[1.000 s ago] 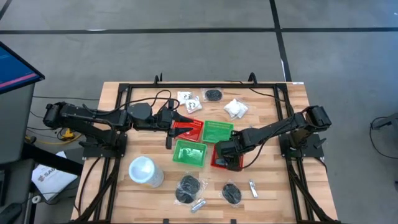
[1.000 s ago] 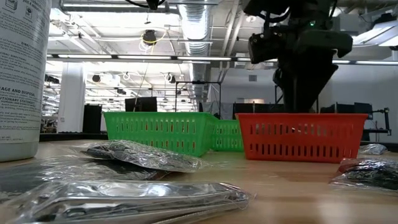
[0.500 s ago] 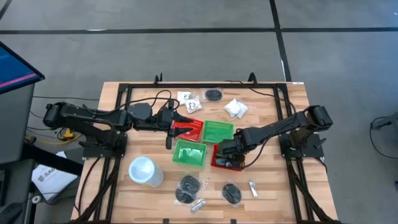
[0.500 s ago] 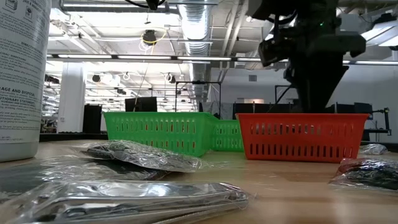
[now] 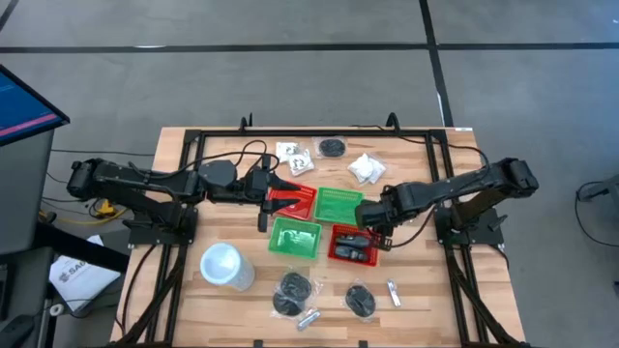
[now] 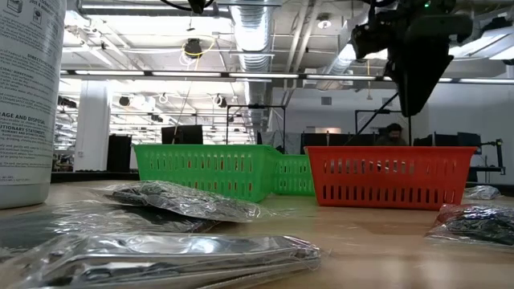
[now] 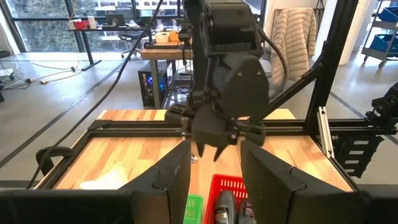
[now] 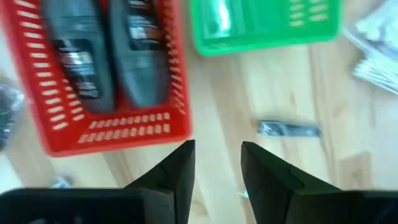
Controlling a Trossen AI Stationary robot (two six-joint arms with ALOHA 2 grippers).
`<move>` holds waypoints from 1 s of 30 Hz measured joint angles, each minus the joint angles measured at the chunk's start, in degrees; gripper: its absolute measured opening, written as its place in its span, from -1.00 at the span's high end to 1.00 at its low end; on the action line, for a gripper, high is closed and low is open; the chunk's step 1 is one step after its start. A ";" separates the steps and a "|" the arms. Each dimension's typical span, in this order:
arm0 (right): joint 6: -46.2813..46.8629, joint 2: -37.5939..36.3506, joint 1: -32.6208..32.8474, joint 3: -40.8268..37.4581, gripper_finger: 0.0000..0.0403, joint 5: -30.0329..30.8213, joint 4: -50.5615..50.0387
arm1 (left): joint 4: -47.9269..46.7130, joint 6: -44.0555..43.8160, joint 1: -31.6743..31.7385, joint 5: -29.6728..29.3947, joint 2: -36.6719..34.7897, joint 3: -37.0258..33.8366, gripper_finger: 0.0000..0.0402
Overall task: Pick & Place Travel size toiletries
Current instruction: Put the silver nail cutter into the top left red bin
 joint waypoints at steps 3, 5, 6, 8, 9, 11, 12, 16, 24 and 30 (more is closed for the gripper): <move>1.01 -0.69 -1.86 -0.48 0.38 2.40 -1.84 | 0.00 0.00 -0.02 0.00 0.00 0.00 0.35; 2.33 -1.01 -3.76 -1.49 0.37 3.65 -1.95 | 0.02 0.00 0.00 0.00 0.00 0.00 0.35; 3.17 -1.38 -4.76 -2.45 0.36 3.86 -2.01 | -0.01 -0.01 -0.01 0.00 0.00 0.00 0.35; 4.20 -2.72 -6.93 -4.35 0.36 3.87 -1.54 | 0.02 0.00 -0.01 0.00 0.00 0.00 0.35; 4.45 -3.62 -7.95 -5.58 0.37 3.86 -0.14 | 0.01 -0.02 -0.01 0.00 0.00 0.00 0.35; 5.08 -5.32 -10.14 -8.10 0.38 3.49 1.23 | 0.00 -0.02 -0.02 0.00 0.00 0.00 0.35; 5.40 -6.31 -11.16 -9.20 0.39 3.11 2.58 | 0.02 -0.02 0.00 0.00 0.00 0.00 0.35; 6.69 -10.24 -15.34 -13.39 0.42 -0.59 6.69 | -0.06 -0.01 0.00 0.00 0.00 0.00 0.35; 11.71 -15.25 -21.43 -20.65 0.41 -2.61 9.20 | -0.15 0.00 -0.02 0.02 0.00 -0.02 0.35; 15.02 -16.65 -23.14 -22.91 0.41 -3.04 13.08 | -0.13 -0.01 0.00 0.01 0.00 -0.02 0.35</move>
